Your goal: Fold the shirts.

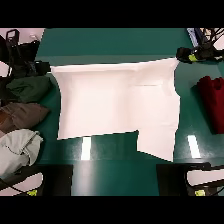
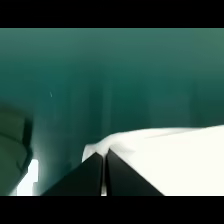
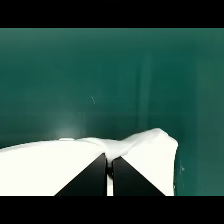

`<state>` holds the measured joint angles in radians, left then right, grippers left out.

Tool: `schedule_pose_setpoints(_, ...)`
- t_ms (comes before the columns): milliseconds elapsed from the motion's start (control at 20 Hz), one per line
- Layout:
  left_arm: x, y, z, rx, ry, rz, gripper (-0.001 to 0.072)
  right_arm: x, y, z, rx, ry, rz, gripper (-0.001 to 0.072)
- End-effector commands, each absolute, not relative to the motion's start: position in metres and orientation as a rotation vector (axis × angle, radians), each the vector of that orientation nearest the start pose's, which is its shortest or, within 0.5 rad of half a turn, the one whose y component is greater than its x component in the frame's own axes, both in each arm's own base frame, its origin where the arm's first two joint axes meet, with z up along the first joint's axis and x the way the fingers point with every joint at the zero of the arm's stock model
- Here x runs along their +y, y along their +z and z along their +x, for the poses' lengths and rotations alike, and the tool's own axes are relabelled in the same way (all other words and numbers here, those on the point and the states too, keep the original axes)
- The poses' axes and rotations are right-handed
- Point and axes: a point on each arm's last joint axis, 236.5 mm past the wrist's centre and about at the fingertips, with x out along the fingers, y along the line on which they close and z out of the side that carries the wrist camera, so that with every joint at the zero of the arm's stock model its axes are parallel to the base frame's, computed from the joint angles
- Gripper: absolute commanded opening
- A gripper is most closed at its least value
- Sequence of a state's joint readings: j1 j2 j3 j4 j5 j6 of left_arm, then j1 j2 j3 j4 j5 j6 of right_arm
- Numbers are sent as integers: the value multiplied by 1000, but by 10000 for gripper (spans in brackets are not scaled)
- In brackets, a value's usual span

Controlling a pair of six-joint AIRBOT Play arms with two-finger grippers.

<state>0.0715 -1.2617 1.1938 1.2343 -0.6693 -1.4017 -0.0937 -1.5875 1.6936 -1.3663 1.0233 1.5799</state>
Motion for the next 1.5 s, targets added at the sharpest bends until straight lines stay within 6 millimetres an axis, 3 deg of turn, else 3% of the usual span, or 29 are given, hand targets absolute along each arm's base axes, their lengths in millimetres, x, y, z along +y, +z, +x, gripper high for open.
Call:
schedule_pose_setpoints(0, -18, 62, 468, 872, -125, -161, 29, -19, 72, 516, 1025, -1, 191, 12)
schedule_pose_setpoints(150, -23, 34, 442, 1021, -153, -147, 29, -10, 34, 487, 1170, 15, 187, 12)
schedule_pose_setpoints(300, -23, 20, 422, 1114, -163, -130, 29, 0, 4, 467, 1258, 27, 185, 13)
schedule_pose_setpoints(550, -25, -2, 401, 1199, -165, -146, 30, 2, -17, 450, 1327, 25, 199, 15)
schedule_pose_setpoints(600, -26, -4, 398, 1216, -163, -154, 123, 0, -16, 450, 1326, 15, 211, 18)
schedule_pose_setpoints(650, -26, -5, 396, 1225, -161, -160, 399, -3, -13, 449, 1331, 11, 219, 125)
schedule_pose_setpoints(700, -26, -6, 392, 1241, -154, -166, 485, -6, -10, 447, 1340, 7, 223, 290)
schedule_pose_setpoints(750, -24, -7, 386, 1265, -151, -158, 470, -9, -5, 444, 1357, 5, 226, 325)
schedule_pose_setpoints(900, -15, -1, 366, 1321, -108, -138, 471, -18, 22, 432, 1371, 14, 214, 325)
schedule_pose_setpoints(1050, -18, 0, 330, 1355, -100, -152, 470, -18, 55, 415, 1345, 41, 179, 325)
schedule_pose_setpoints(1250, -30, -29, 263, 1422, -98, -221, 471, -8, 97, 409, 1240, 63, 143, 324)
schedule_pose_setpoints(1450, -39, -66, 216, 1522, -97, -266, 471, 10, 115, 404, 1200, 100, 111, 325)
